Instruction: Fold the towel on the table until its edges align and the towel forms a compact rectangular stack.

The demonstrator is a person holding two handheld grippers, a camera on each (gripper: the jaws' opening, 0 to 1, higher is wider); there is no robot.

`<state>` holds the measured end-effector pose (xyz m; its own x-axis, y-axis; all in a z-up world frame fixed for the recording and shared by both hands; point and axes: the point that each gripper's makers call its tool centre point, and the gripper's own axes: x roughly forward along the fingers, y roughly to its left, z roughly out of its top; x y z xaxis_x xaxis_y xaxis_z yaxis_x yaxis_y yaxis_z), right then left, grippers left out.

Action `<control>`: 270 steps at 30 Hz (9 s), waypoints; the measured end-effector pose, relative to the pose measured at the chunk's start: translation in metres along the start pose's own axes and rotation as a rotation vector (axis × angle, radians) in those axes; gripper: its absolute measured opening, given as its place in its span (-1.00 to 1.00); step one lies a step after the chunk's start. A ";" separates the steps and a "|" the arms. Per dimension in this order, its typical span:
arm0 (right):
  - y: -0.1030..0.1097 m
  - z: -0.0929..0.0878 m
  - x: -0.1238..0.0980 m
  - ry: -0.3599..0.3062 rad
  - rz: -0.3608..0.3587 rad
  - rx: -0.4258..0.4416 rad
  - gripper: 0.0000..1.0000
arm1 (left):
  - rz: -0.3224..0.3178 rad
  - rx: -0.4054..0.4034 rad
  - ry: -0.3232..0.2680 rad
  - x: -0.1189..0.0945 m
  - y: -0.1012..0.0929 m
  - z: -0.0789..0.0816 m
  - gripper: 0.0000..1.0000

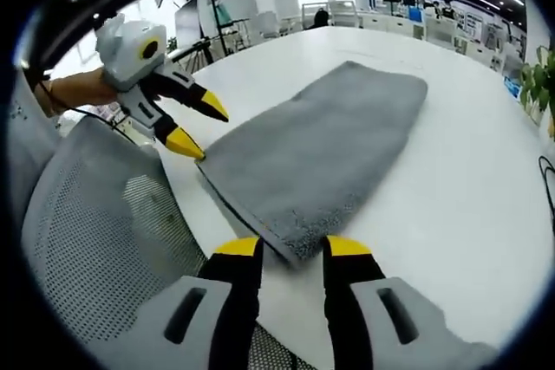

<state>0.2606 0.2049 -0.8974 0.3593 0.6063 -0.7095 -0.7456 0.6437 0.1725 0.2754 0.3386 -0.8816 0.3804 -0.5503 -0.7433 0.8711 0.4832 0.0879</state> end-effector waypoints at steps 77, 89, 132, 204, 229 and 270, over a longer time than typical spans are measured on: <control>0.020 -0.006 0.025 0.160 -0.003 -0.563 -0.58 | -0.279 -0.374 -0.048 0.031 -0.007 -0.007 -0.85; 0.011 0.001 0.026 0.129 -0.005 -0.533 -0.80 | -0.292 -0.393 -0.081 0.031 -0.007 -0.006 -0.85; 0.014 0.056 -0.020 0.140 0.084 -0.526 -0.92 | -0.121 0.270 0.047 -0.008 -0.005 0.032 -0.86; 0.032 0.134 -0.083 0.084 0.305 -0.189 -0.92 | -0.212 0.222 0.029 -0.068 0.027 0.093 -0.85; -0.062 0.166 -0.008 0.043 0.325 0.259 -0.93 | -0.129 0.032 -0.018 0.019 0.113 0.084 -0.83; -0.104 0.141 0.034 0.097 0.181 0.060 -0.46 | -0.053 -0.304 -0.026 0.025 0.122 0.036 -0.56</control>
<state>0.4295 0.2242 -0.8435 0.1646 0.6690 -0.7248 -0.7570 0.5567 0.3420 0.4019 0.3593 -0.8662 0.3481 -0.5952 -0.7243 0.7586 0.6327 -0.1555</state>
